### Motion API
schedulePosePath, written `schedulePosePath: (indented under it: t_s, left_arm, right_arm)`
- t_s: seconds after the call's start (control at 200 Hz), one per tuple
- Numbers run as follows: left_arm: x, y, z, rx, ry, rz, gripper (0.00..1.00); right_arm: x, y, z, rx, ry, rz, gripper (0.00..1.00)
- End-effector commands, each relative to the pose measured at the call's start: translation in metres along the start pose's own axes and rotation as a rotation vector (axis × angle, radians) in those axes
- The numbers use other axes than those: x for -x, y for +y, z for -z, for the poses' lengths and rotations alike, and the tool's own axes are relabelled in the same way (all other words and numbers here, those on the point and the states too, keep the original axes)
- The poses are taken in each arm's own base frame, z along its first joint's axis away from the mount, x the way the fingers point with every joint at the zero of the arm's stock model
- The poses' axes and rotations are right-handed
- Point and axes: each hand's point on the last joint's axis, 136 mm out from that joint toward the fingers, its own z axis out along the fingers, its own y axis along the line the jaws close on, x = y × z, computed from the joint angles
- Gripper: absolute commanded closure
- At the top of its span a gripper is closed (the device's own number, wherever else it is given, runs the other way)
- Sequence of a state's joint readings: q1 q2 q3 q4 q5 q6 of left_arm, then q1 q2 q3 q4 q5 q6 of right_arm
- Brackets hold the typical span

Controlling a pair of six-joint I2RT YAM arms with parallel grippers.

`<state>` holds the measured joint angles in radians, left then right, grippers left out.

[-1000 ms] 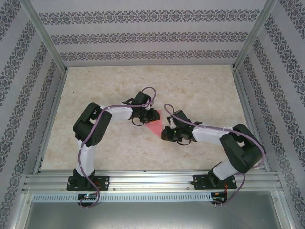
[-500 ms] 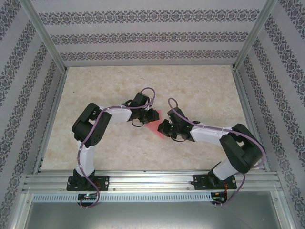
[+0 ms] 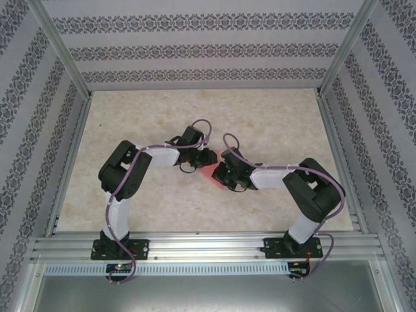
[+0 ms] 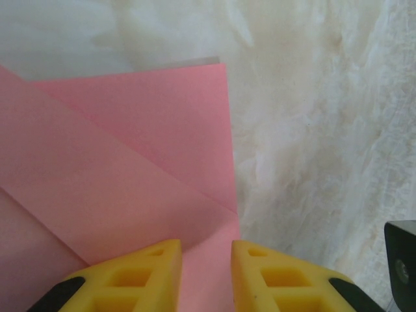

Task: Fold a paper plane with a square sheet of paper (fold left side to right side)
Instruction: Fourth fold the wing at the center of the table.

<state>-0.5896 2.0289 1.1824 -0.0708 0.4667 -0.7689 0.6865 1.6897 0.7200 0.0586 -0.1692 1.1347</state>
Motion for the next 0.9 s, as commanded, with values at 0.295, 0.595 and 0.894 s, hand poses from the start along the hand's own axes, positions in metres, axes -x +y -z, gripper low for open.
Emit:
schedulePosePath:
  t_s: [0.295, 0.595, 0.894]
  left_arm:
    - [-0.016, 0.036, -0.008, 0.104, 0.027, 0.052, 0.72]
    - [-0.015, 0.037, -0.008, 0.108, 0.022, 0.052, 0.72]
    - [-0.011, 0.028, -0.001, 0.093, 0.012, 0.043, 0.71]
  right_arm:
    - [-0.041, -0.058, 0.012, -0.185, 0.03, -0.1, 0.91]
    - [-0.044, -0.074, 0.031, -0.25, 0.015, -0.113, 0.92]
    - [-0.052, -0.082, 0.045, -0.242, 0.041, -0.084, 0.92]
